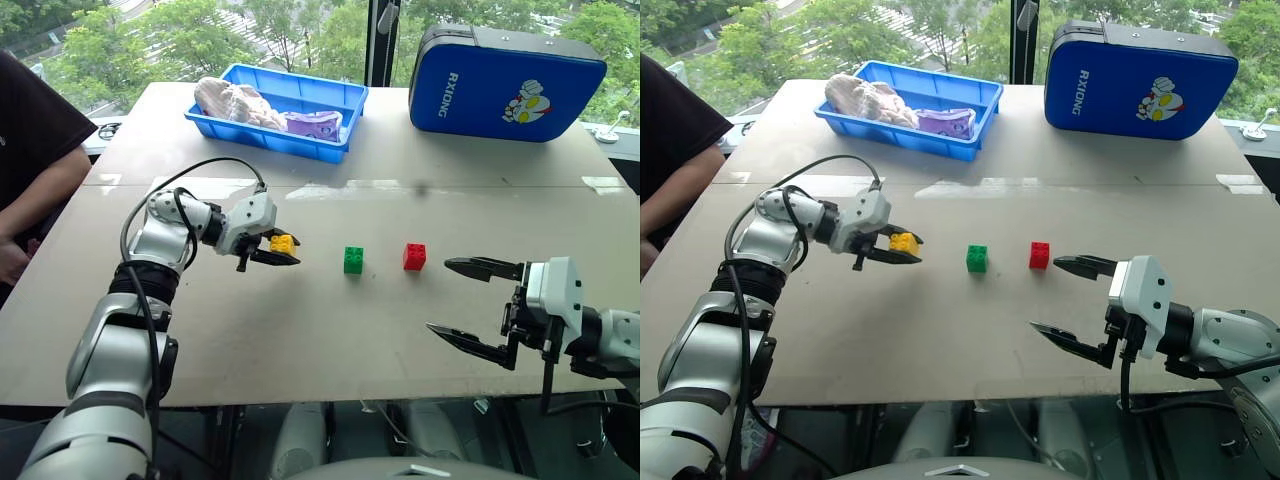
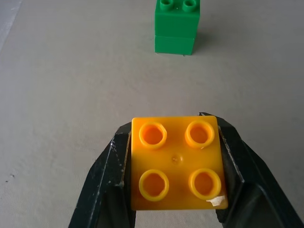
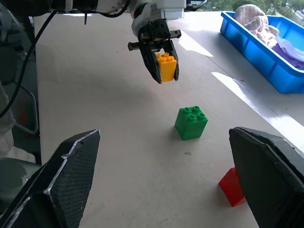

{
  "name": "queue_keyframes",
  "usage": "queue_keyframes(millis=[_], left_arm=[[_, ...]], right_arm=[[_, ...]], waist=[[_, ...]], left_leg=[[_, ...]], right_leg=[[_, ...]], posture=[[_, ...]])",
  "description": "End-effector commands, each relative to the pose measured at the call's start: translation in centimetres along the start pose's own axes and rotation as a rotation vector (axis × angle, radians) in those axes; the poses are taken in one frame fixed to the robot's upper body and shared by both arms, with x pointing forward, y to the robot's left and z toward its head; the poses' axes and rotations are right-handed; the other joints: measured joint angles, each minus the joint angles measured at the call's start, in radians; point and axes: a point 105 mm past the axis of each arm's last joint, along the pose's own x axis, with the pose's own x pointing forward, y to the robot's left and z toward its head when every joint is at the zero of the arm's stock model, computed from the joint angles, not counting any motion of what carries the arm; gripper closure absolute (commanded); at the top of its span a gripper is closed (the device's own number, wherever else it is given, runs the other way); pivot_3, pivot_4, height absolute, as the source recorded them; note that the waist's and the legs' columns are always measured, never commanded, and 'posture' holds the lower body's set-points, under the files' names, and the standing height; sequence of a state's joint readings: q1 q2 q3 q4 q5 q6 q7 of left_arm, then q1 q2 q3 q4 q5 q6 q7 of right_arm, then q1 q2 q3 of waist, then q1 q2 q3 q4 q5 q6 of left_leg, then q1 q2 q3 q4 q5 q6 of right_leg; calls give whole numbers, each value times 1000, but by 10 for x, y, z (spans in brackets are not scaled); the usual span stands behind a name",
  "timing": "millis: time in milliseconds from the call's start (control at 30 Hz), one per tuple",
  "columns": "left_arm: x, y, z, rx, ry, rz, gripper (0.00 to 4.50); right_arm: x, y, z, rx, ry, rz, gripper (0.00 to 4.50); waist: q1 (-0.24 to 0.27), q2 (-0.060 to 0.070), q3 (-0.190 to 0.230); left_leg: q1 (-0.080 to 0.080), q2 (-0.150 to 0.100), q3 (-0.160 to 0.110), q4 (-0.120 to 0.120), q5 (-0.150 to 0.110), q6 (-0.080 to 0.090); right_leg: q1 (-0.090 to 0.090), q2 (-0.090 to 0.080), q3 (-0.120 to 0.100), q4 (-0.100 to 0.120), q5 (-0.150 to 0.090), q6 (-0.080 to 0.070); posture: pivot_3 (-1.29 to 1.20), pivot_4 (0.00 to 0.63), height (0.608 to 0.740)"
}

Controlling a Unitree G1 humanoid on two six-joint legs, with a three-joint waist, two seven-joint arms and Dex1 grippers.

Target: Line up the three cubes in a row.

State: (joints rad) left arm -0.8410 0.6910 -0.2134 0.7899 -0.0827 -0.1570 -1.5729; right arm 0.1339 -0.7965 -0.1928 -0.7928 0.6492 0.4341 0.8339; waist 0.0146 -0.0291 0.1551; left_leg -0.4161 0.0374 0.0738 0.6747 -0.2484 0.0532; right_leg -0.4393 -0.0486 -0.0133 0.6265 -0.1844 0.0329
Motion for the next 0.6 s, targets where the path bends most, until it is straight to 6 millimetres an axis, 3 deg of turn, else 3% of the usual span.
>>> queue_keyframes(millis=[33, 233, 600], left_arm=[[-1, 4, 8, 47, 2, -11, 3149], [4, -1, 3, 41, 11, -38, 3149], [10, 7, 0, 52, 34, -12, 3149]], right_arm=[[1, 4, 9, -31, -18, 3, 0], [0, 4, 8, -31, -12, -5, 0], [-2, 4, 9, -32, -5, -21, 0]], waist=[[0, 0, 0], [0, 0, 0], [1, 0, 0]], left_leg=[[0, 0, 0, 0, 0, 0], [0, 0, -1, 0, 0, 0], [0, 0, -1, 0, 0, 0]], right_leg=[[0, 0, 0, 0, 0, 0], [0, 1, -1, 0, 0, 0], [0, 0, -1, 0, 0, 0]], posture=[[0, 150, 740], [0, 150, 740], [0, 150, 740]])
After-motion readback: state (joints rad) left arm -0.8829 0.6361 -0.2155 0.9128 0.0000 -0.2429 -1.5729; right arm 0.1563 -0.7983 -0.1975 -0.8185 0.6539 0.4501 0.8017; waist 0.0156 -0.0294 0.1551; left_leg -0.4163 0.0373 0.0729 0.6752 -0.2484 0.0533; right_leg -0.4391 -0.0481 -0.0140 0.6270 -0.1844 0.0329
